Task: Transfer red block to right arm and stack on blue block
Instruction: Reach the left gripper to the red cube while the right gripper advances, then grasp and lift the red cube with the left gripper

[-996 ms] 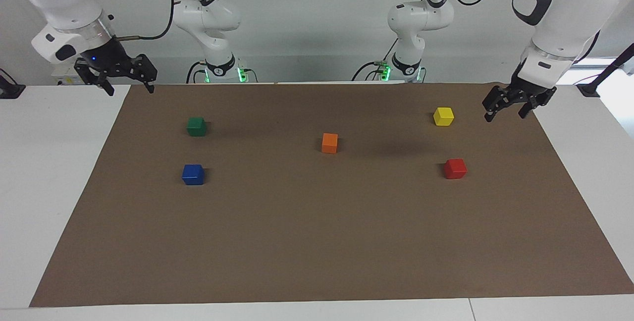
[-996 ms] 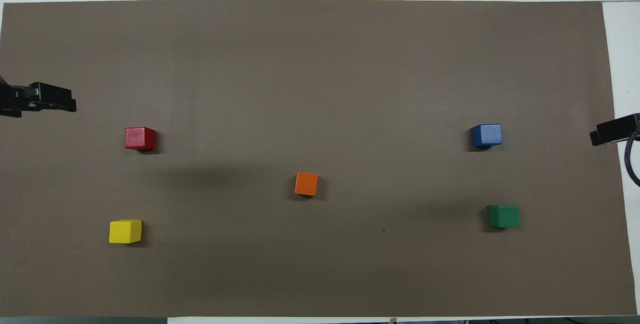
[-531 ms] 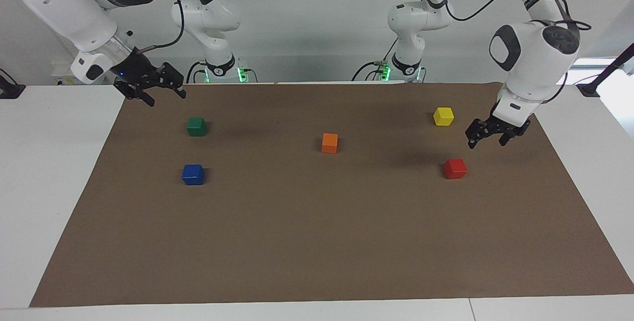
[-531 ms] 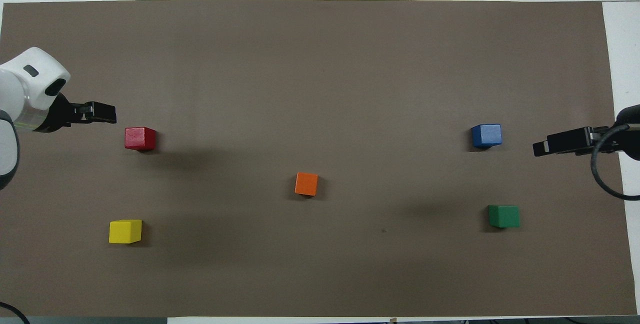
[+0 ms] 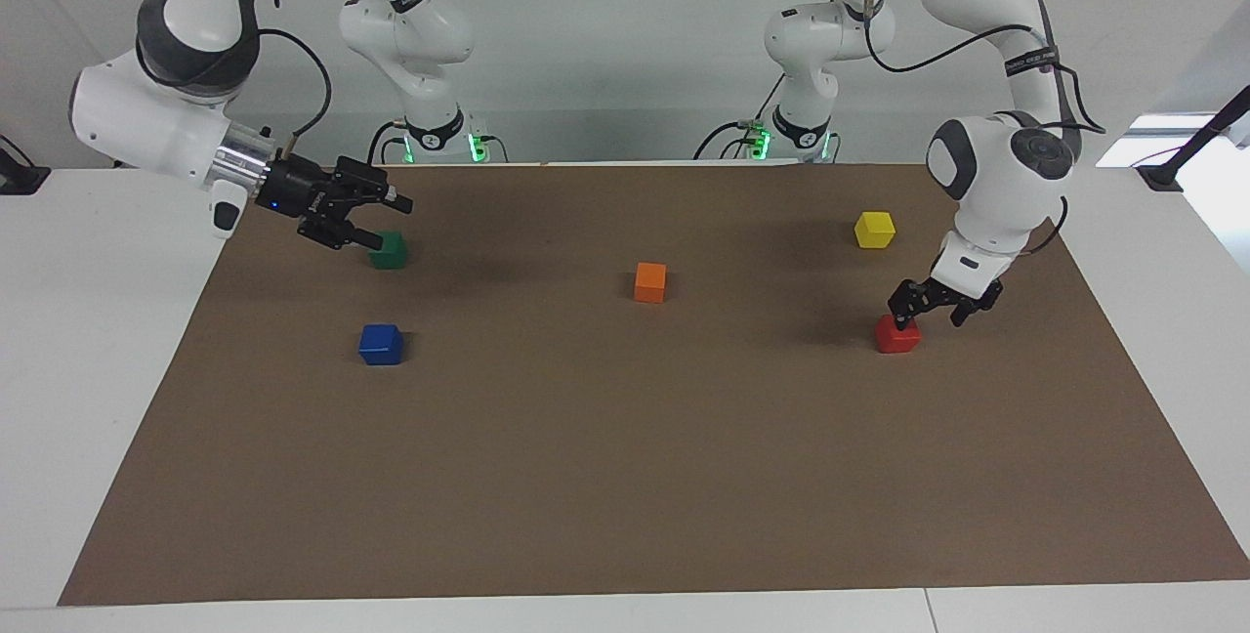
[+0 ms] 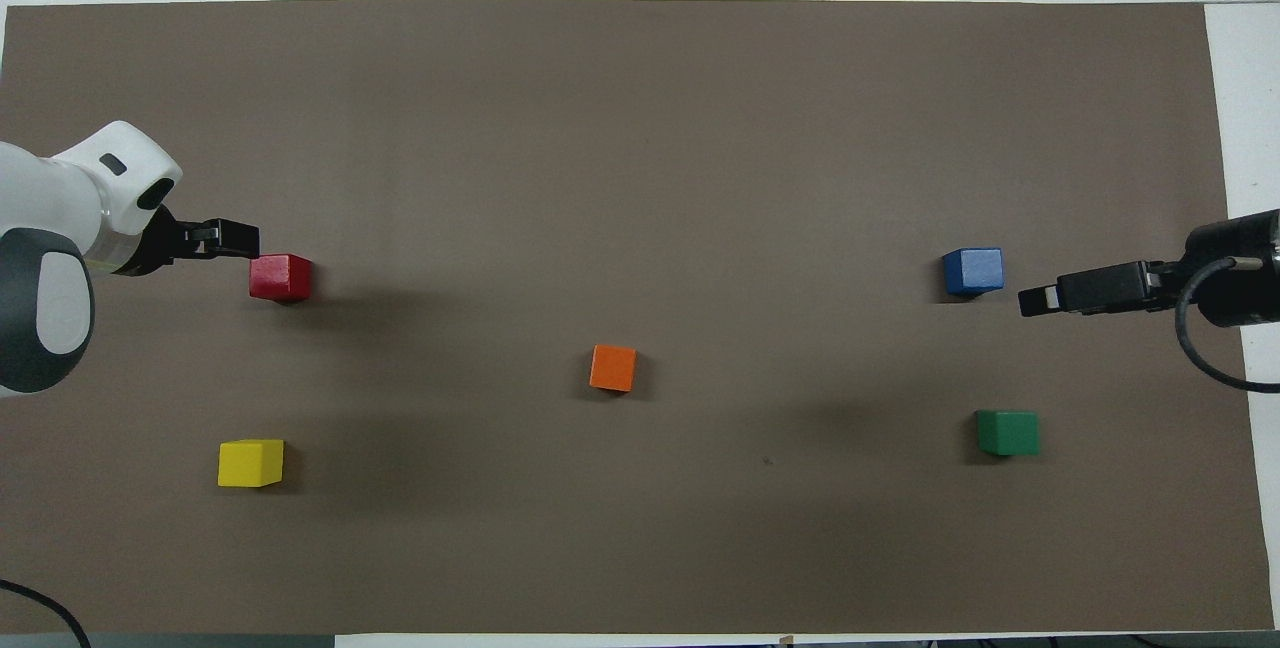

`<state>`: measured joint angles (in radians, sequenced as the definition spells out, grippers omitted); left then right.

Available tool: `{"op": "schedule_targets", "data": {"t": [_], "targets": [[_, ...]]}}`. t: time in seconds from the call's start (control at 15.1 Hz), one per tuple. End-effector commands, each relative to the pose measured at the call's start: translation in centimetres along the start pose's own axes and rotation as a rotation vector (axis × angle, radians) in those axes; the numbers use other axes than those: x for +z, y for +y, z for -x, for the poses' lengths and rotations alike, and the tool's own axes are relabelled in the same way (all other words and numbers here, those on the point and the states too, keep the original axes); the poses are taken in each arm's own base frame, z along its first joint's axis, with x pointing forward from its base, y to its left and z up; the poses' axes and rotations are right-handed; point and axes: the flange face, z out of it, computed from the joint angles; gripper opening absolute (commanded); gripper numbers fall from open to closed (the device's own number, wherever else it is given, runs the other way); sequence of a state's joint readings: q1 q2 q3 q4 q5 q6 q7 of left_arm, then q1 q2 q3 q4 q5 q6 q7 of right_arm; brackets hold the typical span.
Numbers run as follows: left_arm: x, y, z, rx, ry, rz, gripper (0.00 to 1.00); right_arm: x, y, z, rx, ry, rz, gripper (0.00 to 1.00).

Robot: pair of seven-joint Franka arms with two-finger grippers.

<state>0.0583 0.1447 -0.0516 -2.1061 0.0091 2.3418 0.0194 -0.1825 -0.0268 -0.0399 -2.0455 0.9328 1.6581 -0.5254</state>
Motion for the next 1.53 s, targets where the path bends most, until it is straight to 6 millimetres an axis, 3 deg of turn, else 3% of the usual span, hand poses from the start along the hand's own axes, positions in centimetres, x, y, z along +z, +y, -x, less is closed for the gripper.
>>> {"op": "schedule_targets", "data": {"t": [0.0, 0.2, 0.4, 0.46, 0.53, 0.6, 0.73, 0.86, 1.0, 1.13, 1.33, 1.46], "targets": [[2.3, 0.7, 0.3, 0.028, 0.007, 0.009, 1.0, 2.3, 0.6, 0.6, -0.022, 0.048, -0.152, 1.0], [3.2, 0.8, 0.5, 0.051, -0.008, 0.01, 1.0, 4.2, 1.0, 0.4, -0.034, 0.022, -0.278, 1.0], [5.0, 1.6, 0.5, 0.06, -0.028, 0.014, 1.0, 7.1, -0.5, 0.4, -0.024, -0.011, -0.418, 1.0], [5.1, 1.6, 0.4, 0.054, -0.035, 0.014, 0.82, 8.1, -0.5, 0.4, -0.029, -0.005, -0.46, 1.0], [4.9, 1.6, 0.3, 0.045, -0.035, 0.014, 0.48, 9.6, -0.5, 0.4, -0.039, -0.011, -0.522, 1.0], [5.0, 1.6, 0.5, 0.022, -0.048, 0.014, 0.03, 10.6, -0.5, 0.3, -0.048, -0.017, -0.594, 1.0], [4.8, 1.6, 0.4, 0.002, -0.062, 0.018, 0.0, 12.7, 0.8, 0.2, -0.047, -0.034, -0.75, 1.0], [1.3, 2.0, -1.6, -0.126, -0.112, 0.062, 0.0, 13.9, -0.5, 0.2, -0.055, -0.056, -0.849, 1.0], [-4.3, 3.3, -3.4, -0.313, -0.192, 0.153, 0.0, 16.0, -0.9, 0.2, -0.026, -0.055, -0.986, 1.0], [-10.0, 5.6, -3.9, -0.422, -0.249, 0.21, 0.0, 18.0, -2.0, -0.1, -0.008, -0.047, -1.087, 1.0], [-17.4, 11.3, -1.9, -0.648, -0.256, 0.245, 0.0, 21.5, -3.3, 0.3, 0.034, -0.041, -1.241, 1.0], [-20.8, 14.8, 0.2, -0.772, -0.287, 0.252, 0.0, 22.8, -2.9, 0.5, 0.053, -0.051, -1.31, 1.0]]}}
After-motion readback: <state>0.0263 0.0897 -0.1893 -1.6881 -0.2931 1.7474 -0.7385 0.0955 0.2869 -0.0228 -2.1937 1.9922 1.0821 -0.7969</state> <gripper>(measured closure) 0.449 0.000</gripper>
